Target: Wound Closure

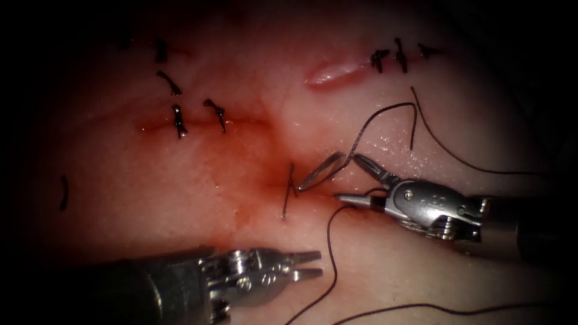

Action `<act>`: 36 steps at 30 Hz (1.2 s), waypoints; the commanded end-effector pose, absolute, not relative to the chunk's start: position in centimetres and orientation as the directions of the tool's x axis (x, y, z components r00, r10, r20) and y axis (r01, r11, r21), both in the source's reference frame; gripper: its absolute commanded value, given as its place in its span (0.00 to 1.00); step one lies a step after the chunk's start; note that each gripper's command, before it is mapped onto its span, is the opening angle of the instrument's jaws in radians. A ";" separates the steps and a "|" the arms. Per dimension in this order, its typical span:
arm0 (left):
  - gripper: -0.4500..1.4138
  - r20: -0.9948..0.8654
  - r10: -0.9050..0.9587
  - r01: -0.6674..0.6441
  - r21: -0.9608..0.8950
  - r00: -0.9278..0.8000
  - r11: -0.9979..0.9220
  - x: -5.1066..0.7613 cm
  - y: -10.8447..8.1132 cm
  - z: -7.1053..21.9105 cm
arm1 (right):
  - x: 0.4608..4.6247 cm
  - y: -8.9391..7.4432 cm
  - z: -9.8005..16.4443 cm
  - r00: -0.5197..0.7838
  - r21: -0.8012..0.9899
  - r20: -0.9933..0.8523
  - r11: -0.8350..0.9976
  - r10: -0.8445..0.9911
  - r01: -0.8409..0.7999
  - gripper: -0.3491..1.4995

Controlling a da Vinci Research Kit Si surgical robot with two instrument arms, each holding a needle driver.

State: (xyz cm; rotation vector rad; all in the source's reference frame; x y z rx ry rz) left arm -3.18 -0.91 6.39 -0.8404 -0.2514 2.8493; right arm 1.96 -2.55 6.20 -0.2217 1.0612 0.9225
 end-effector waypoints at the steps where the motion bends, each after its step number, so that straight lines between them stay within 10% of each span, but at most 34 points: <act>1: 0.30 -0.524 0.200 -0.105 -0.206 -0.828 -0.973 -3.25 -0.9 6.4 | 2.10 -2.5 6.2 0.173 0.231 -0.838 0.624 0.517 -0.746 0.98; 36: 0.29 -0.527 0.195 -0.100 -0.205 -0.827 -0.974 -3.27 -0.9 6.5 | 2.54 -2.1 6.2 0.146 0.222 -0.841 0.577 0.522 -0.786 0.74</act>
